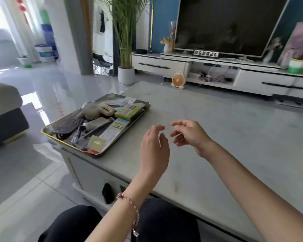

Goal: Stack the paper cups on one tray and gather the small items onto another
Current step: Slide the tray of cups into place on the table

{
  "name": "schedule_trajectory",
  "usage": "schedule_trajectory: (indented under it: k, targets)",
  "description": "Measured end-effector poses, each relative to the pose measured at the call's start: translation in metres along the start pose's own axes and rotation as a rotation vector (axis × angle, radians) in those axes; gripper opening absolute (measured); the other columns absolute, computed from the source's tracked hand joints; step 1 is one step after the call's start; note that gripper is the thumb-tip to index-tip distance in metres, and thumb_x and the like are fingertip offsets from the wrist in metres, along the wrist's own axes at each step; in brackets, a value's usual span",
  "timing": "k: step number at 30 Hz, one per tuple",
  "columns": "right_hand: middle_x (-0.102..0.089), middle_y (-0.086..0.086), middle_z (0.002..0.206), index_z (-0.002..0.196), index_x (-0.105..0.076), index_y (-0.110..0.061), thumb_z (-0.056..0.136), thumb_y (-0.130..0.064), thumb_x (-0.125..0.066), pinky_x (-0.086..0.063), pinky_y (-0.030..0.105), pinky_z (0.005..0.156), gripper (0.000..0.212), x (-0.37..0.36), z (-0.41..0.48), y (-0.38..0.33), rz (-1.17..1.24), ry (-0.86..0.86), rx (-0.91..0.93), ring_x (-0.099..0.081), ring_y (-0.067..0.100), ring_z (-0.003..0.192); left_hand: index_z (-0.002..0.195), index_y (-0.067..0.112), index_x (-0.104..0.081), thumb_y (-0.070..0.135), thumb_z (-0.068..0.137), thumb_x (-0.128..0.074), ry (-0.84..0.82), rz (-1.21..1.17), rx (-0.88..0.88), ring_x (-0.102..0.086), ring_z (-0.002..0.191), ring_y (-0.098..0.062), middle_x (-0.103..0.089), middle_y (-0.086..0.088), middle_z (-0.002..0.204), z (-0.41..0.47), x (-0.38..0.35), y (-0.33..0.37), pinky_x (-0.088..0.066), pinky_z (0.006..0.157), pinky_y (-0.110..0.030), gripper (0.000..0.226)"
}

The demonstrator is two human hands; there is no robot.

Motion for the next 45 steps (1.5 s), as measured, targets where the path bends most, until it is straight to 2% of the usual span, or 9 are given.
schedule_trajectory:
  k: [3, 8, 14, 17, 21, 26, 31, 38, 45]
  targets:
    - [-0.061, 0.005, 0.07, 0.107, -0.058, -0.007, 0.096, -0.004, -0.037, -0.048, 0.019, 0.047, 0.024, 0.093, -0.062, 0.004, -0.045, 0.188, 0.026, -0.056, 0.013, 0.049, 0.114, 0.014, -0.06, 0.012, 0.094, -0.042, -0.314, -0.053, -0.044, -0.059, 0.102, -0.023, -0.065, -0.005, 0.114, -0.026, -0.079, 0.06, -0.035, 0.072, -0.021, 0.027]
    - [-0.064, 0.005, 0.074, 0.103, -0.059, -0.009, 0.095, -0.004, -0.042, -0.047, 0.017, 0.048, 0.02, 0.223, -0.192, 0.044, -0.145, 0.434, -0.103, -0.057, 0.016, 0.058, 0.113, 0.011, -0.063, 0.014, 0.092, -0.043, -0.821, -0.032, -0.094, -0.06, 0.106, -0.025, -0.065, -0.008, 0.117, -0.111, -0.186, 0.151, -0.04, 0.077, -0.022, 0.029]
    - [-0.062, 0.005, 0.072, 0.091, -0.064, -0.006, 0.094, -0.006, -0.048, -0.044, 0.016, 0.043, 0.017, 0.305, -0.322, 0.102, -0.189, 0.577, -0.334, -0.054, 0.014, 0.054, 0.096, -0.001, -0.062, 0.033, 0.093, -0.041, -1.166, 0.143, -0.058, -0.065, 0.096, -0.035, -0.068, -0.02, 0.104, -0.2, -0.278, 0.189, -0.051, 0.08, -0.032, 0.04]
    - [-0.061, 0.007, 0.07, 0.082, -0.065, -0.007, 0.092, -0.007, -0.049, -0.044, 0.024, 0.048, 0.019, 0.361, -0.362, 0.128, -0.301, 0.798, -0.43, -0.053, 0.02, 0.056, 0.101, -0.003, -0.064, 0.032, 0.093, -0.038, -1.127, 0.198, -0.064, -0.064, 0.096, -0.033, -0.068, -0.02, 0.106, -0.212, -0.306, 0.196, -0.048, 0.078, -0.03, 0.044]
    - [-0.064, 0.016, 0.101, 0.097, -0.064, -0.006, 0.092, -0.012, -0.044, -0.043, 0.034, 0.074, 0.021, 0.413, -0.37, 0.139, -0.899, 0.985, -0.567, -0.059, 0.034, 0.096, 0.106, 0.002, -0.06, 0.039, 0.095, -0.035, -1.058, 0.229, -0.092, -0.062, 0.101, -0.033, -0.066, -0.017, 0.11, -0.212, -0.32, 0.202, -0.047, 0.079, -0.032, 0.047]
    - [-0.057, 0.021, 0.128, 0.124, -0.056, -0.005, 0.094, -0.014, -0.042, -0.045, 0.041, 0.096, 0.033, 0.444, -0.341, 0.171, -0.597, 0.993, -0.565, -0.053, 0.038, 0.116, 0.103, 0.002, -0.059, 0.026, 0.091, -0.043, -0.972, 0.257, -0.153, -0.061, 0.101, -0.034, -0.064, -0.016, 0.11, -0.211, -0.325, 0.214, -0.046, 0.075, -0.03, 0.031]
    - [-0.059, 0.021, 0.121, 0.122, -0.055, -0.005, 0.096, -0.009, -0.04, -0.04, 0.029, 0.076, 0.031, 0.441, -0.321, 0.185, -0.503, 0.956, -0.54, -0.055, 0.036, 0.108, 0.097, 0.004, -0.058, 0.015, 0.086, -0.042, -0.945, 0.26, -0.124, -0.063, 0.095, -0.033, -0.066, -0.014, 0.104, -0.207, -0.327, 0.207, -0.041, 0.067, -0.027, 0.023]
    - [-0.063, 0.021, 0.113, 0.118, -0.059, -0.008, 0.092, -0.004, -0.039, -0.037, 0.028, 0.07, 0.032, 0.42, -0.292, 0.182, -0.54, 0.895, -0.436, -0.048, 0.026, 0.084, 0.092, 0.008, -0.056, 0.019, 0.09, -0.041, -0.841, 0.33, -0.15, -0.061, 0.094, -0.033, -0.064, -0.012, 0.103, -0.18, -0.313, 0.185, -0.038, 0.065, -0.027, 0.019]
    - [-0.065, 0.018, 0.113, 0.122, -0.059, -0.014, 0.095, -0.01, -0.039, -0.038, 0.026, 0.069, 0.034, 0.373, -0.24, 0.169, -0.583, 0.764, -0.322, -0.06, 0.034, 0.098, 0.097, 0.006, -0.057, 0.022, 0.091, -0.04, -0.746, 0.481, -0.187, -0.058, 0.087, -0.031, -0.062, -0.013, 0.104, -0.13, -0.284, 0.143, -0.038, 0.065, -0.029, 0.025]
Point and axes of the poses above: each hand's wrist, its own z-axis towards the middle knuckle, its own x-axis out of the back of the hand, y = z × x, the point moved 8 cm from there along z, towards the middle knuckle
